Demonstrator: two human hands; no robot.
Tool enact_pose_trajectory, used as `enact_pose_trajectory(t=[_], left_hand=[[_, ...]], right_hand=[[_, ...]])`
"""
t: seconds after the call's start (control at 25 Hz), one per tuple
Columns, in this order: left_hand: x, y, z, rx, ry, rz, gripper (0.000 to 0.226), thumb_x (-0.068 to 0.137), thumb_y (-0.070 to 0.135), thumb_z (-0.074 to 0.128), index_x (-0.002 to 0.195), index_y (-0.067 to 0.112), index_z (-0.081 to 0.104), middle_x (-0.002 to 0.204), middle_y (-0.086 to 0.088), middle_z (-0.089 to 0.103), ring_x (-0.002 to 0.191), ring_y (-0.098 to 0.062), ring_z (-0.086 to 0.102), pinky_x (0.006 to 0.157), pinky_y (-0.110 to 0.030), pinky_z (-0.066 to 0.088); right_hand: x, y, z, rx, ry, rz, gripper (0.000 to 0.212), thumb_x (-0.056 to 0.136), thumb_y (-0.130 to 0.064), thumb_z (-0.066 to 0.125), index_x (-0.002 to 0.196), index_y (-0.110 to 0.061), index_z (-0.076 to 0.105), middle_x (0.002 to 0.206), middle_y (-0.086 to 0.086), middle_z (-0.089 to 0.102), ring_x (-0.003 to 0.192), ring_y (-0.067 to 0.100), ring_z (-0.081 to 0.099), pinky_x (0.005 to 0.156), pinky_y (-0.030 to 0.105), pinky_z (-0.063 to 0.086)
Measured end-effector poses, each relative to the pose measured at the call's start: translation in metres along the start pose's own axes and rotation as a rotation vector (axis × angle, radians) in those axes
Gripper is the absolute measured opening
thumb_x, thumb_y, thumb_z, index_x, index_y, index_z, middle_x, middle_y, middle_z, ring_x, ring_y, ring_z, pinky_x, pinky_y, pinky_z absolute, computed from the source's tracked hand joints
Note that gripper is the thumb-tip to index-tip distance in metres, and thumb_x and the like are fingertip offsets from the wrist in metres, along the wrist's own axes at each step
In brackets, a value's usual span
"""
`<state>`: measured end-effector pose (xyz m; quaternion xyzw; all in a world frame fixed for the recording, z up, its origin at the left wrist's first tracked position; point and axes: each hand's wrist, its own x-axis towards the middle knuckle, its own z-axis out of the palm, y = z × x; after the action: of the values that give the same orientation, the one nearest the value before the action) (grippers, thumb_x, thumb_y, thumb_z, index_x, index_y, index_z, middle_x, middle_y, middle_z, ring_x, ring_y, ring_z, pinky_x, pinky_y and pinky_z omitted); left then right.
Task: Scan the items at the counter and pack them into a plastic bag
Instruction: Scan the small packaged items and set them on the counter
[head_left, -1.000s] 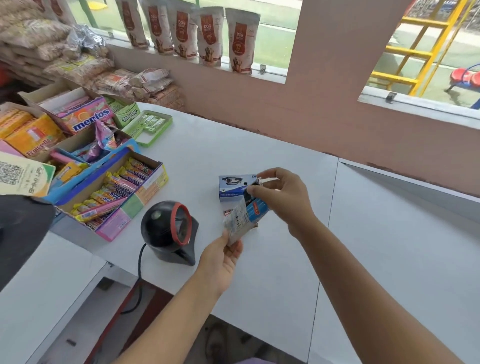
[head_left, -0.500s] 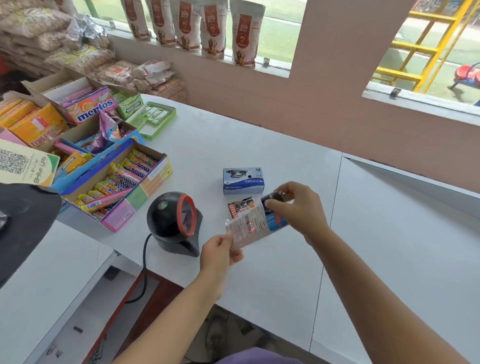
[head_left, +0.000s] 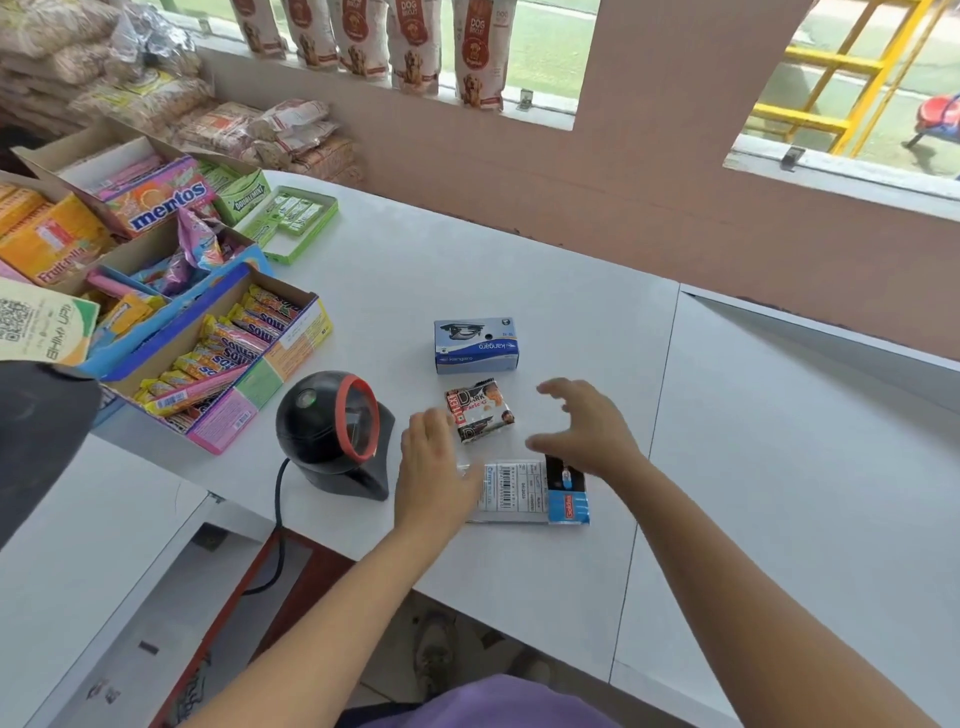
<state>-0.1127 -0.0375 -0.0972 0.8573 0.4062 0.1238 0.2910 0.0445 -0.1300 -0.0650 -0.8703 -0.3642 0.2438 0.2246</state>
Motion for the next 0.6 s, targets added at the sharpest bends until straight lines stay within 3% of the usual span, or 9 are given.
enact_pose_trajectory(t=[0.16, 0.28, 0.36, 0.48, 0.56, 0.6], left_hand=[[0.032, 0.004, 0.005, -0.188, -0.144, -0.016, 0.061, 0.078, 0.001, 0.061, 0.132, 0.014, 0.036, 0.136, -0.01, 0.033, 0.122, -0.025, 0.04, 0.095, -0.03, 0.041], [0.04, 0.002, 0.0, -0.267, -0.2, 0.024, 0.056, 0.081, 0.006, 0.067, 0.131, 0.019, 0.044, 0.131, -0.008, 0.04, 0.113, -0.02, 0.049, 0.089, -0.021, 0.037], [0.038, 0.006, -0.003, -0.357, -0.206, 0.037, 0.047, 0.082, 0.014, 0.071, 0.124, 0.021, 0.051, 0.125, -0.004, 0.044, 0.109, -0.015, 0.049, 0.087, -0.02, 0.041], [0.036, 0.013, -0.005, -0.607, -0.223, -0.065, 0.031, 0.085, 0.033, 0.067, 0.112, 0.023, 0.056, 0.113, 0.001, 0.055, 0.104, -0.016, 0.054, 0.086, -0.024, 0.048], [0.034, 0.021, -0.01, -0.842, -0.304, -0.208, 0.035, 0.091, 0.046, 0.053, 0.112, 0.018, 0.057, 0.102, -0.001, 0.059, 0.094, -0.018, 0.055, 0.085, -0.029, 0.049], [0.033, 0.025, -0.012, -0.893, -0.343, -0.245, 0.041, 0.093, 0.049, 0.047, 0.114, 0.015, 0.057, 0.099, -0.002, 0.059, 0.089, -0.016, 0.054, 0.082, -0.027, 0.05]], right_hand=[[0.037, -0.017, 0.012, 0.006, -0.274, -0.21, 0.09, 0.07, 0.0, 0.075, 0.148, -0.019, 0.036, 0.155, 0.005, 0.034, 0.139, 0.021, 0.036, 0.112, 0.037, 0.035], [0.044, -0.001, 0.019, 0.217, -0.292, -0.192, 0.082, 0.07, 0.005, 0.076, 0.142, -0.019, 0.047, 0.145, 0.007, 0.05, 0.132, 0.022, 0.047, 0.111, 0.043, 0.04], [0.04, 0.009, 0.011, 0.469, -0.296, -0.142, 0.072, 0.071, 0.006, 0.079, 0.135, -0.017, 0.055, 0.132, 0.008, 0.061, 0.122, 0.02, 0.057, 0.104, 0.035, 0.048], [0.031, 0.018, -0.007, 0.661, -0.388, -0.105, 0.052, 0.081, -0.013, 0.075, 0.13, -0.02, 0.059, 0.121, 0.004, 0.069, 0.113, 0.015, 0.063, 0.093, 0.025, 0.051], [0.023, 0.016, -0.012, 0.691, -0.388, -0.09, 0.042, 0.088, -0.038, 0.063, 0.126, -0.021, 0.062, 0.113, 0.001, 0.07, 0.105, 0.014, 0.064, 0.092, 0.026, 0.051], [0.019, 0.012, -0.012, 0.7, -0.356, -0.068, 0.047, 0.086, -0.049, 0.057, 0.122, -0.019, 0.063, 0.104, 0.0, 0.069, 0.093, 0.014, 0.062, 0.086, 0.026, 0.051]])
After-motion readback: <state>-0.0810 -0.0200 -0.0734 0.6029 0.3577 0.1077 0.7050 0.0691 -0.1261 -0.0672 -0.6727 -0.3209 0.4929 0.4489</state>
